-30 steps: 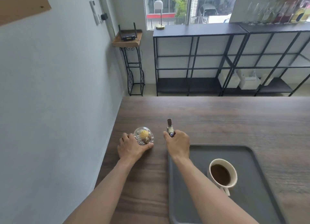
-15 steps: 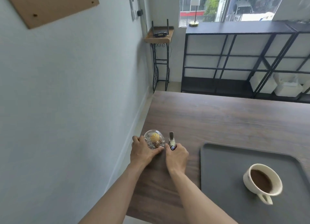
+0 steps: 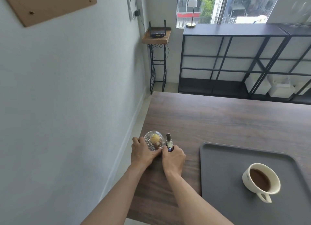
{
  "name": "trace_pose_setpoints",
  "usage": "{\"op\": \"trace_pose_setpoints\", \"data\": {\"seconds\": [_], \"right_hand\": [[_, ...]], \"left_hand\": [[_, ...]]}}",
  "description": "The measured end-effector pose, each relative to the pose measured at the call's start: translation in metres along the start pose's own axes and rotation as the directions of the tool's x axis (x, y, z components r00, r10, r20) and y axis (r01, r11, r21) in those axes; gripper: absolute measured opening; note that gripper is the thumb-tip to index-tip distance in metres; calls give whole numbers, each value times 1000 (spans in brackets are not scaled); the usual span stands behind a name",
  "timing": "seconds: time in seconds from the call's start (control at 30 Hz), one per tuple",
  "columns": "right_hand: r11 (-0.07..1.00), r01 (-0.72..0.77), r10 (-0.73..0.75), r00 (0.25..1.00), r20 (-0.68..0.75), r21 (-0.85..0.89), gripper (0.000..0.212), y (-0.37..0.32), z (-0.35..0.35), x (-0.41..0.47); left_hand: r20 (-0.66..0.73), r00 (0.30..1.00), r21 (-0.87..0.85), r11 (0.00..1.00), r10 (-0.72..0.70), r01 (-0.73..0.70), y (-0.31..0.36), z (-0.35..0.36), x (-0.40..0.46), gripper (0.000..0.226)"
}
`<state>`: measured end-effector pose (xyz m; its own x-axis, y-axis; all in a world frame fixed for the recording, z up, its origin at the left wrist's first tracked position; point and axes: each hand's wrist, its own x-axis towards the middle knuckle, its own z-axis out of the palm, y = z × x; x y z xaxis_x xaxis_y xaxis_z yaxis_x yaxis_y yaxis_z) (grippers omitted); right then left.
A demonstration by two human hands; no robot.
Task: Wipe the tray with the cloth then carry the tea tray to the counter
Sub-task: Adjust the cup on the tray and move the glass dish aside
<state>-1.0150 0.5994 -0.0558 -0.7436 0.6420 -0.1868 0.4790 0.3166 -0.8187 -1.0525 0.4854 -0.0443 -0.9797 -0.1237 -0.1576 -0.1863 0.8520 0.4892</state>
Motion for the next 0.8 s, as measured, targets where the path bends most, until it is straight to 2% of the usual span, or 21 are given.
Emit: {"op": "trace_pose_setpoints", "data": {"seconds": [0.5, 0.67, 0.8], "right_hand": [[999, 2, -4, 999, 47, 39, 32, 2, -4, -8], [1000, 1, -3, 998, 69, 18, 44, 8, -15, -11], [998, 38, -33, 994, 101, -43, 57, 19, -37, -13]], "left_hand": [[-14, 999, -37, 999, 34, -35, -3, 3, -7, 102], [3, 1000, -83, 996, 16, -16, -6, 3, -7, 124], [-31, 1000, -129, 992, 5, -9, -7, 4, -9, 131]]}}
